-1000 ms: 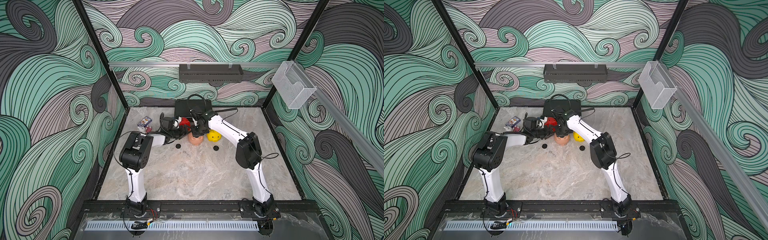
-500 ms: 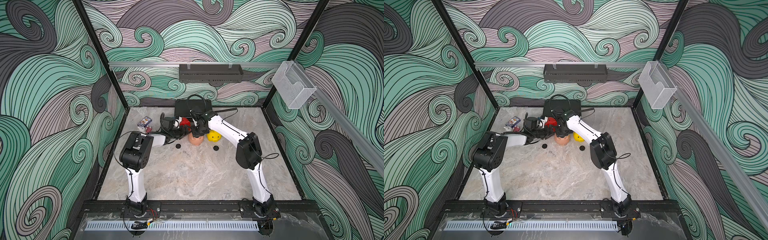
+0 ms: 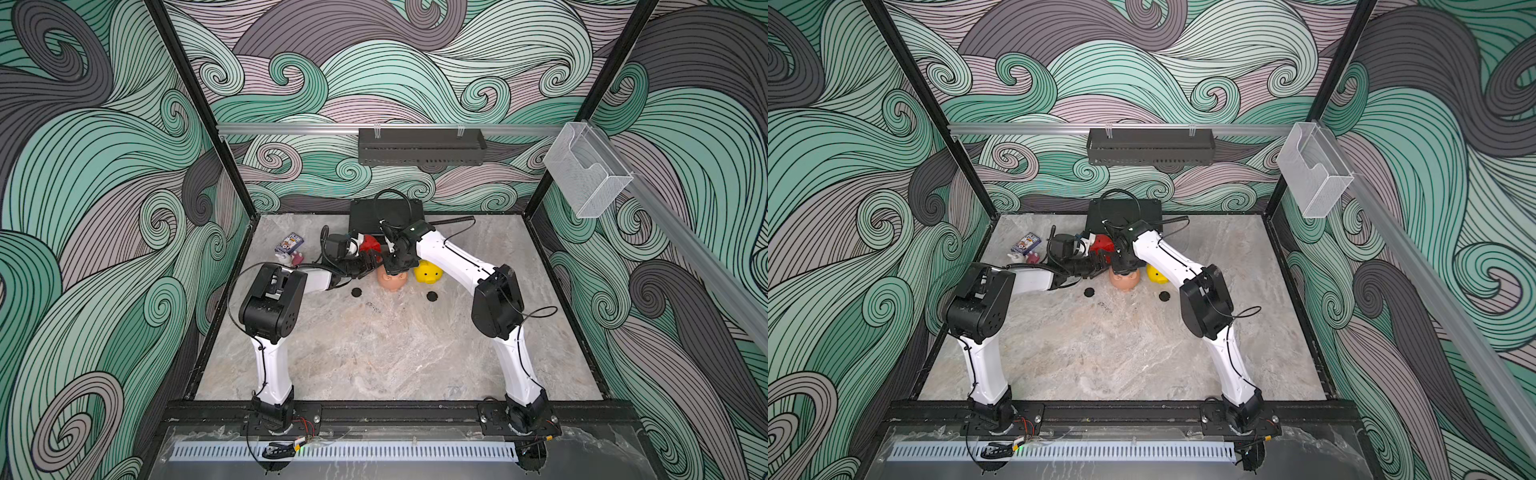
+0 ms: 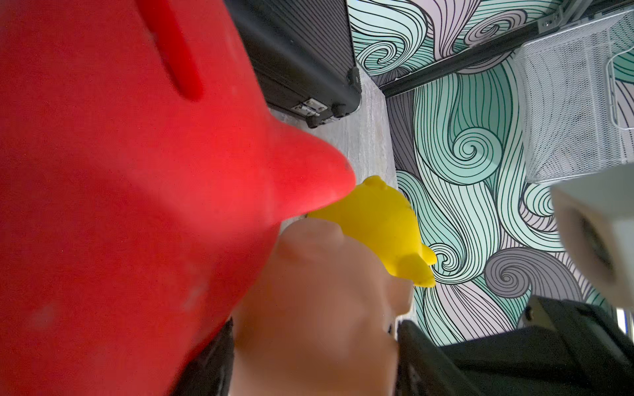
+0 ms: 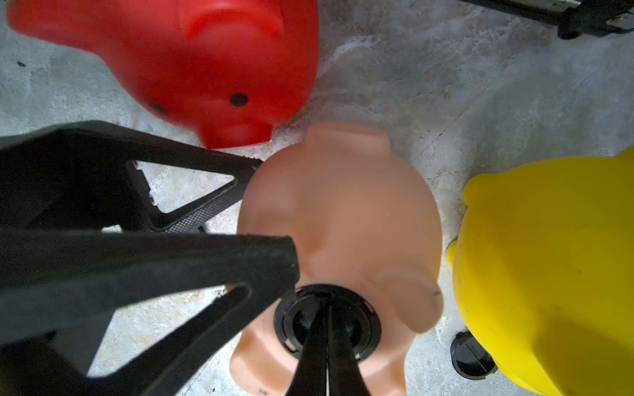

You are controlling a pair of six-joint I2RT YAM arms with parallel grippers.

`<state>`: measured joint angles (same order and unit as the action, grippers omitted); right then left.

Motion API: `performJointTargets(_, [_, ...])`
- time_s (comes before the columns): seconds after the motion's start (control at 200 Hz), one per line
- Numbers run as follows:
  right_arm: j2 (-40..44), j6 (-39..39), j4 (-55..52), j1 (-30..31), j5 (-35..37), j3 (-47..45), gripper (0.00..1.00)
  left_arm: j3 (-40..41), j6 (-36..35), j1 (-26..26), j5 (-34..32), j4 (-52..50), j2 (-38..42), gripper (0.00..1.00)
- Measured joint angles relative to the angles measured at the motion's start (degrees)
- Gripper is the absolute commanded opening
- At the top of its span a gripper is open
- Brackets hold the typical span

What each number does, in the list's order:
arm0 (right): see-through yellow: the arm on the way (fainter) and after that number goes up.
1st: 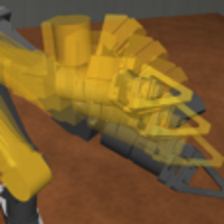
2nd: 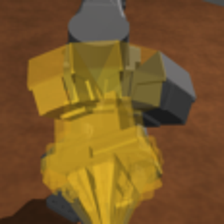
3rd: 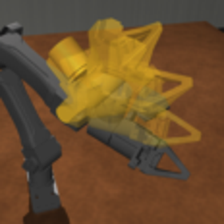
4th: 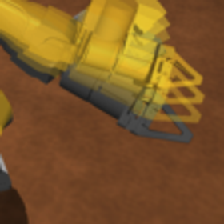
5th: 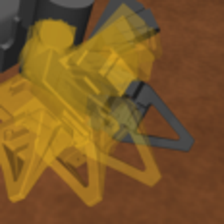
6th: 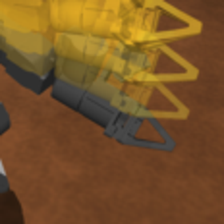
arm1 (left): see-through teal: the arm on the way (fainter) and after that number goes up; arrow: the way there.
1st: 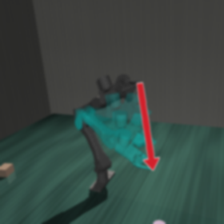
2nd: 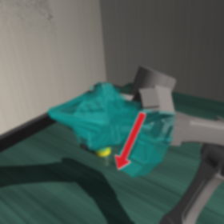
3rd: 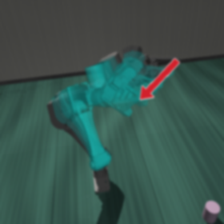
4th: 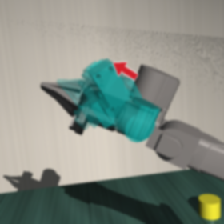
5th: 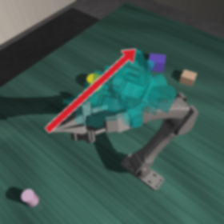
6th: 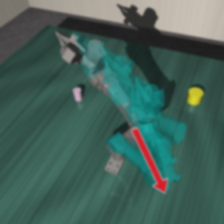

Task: Close piggy banks
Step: Screw the knob on the piggy bank.

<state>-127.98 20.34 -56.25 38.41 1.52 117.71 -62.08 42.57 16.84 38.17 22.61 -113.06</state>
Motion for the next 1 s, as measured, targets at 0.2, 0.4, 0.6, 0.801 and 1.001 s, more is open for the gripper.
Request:
performJointTargets(0.2, [0.81, -0.24, -1.22, 0.00, 0.33, 0.00, 0.12, 0.00, 0.00, 0.04, -0.02, 0.00, -0.02, 0.72])
performJointTargets(0.4, [1.66, -0.31, -1.81, -0.02, 1.11, 0.00, 0.13, 0.00, 0.00, 0.04, -0.02, 0.00, 0.00, 0.72])
performJointTargets(0.6, [2.08, -0.37, -1.88, -0.02, 1.09, 0.00, 0.14, 0.00, 0.00, 0.04, -0.02, 0.00, -0.02, 0.72])
performJointTargets(0.801, [3.02, -0.61, -1.86, 0.00, 1.05, 0.00, 0.16, 0.00, 0.00, 0.04, -0.02, 0.00, 0.00, 0.72])
performJointTargets(1.001, [9.51, -3.21, 3.72, 0.48, 1.11, -7.87, 0.26, 0.00, 0.00, 0.04, -0.02, 0.00, 0.00, 0.72])
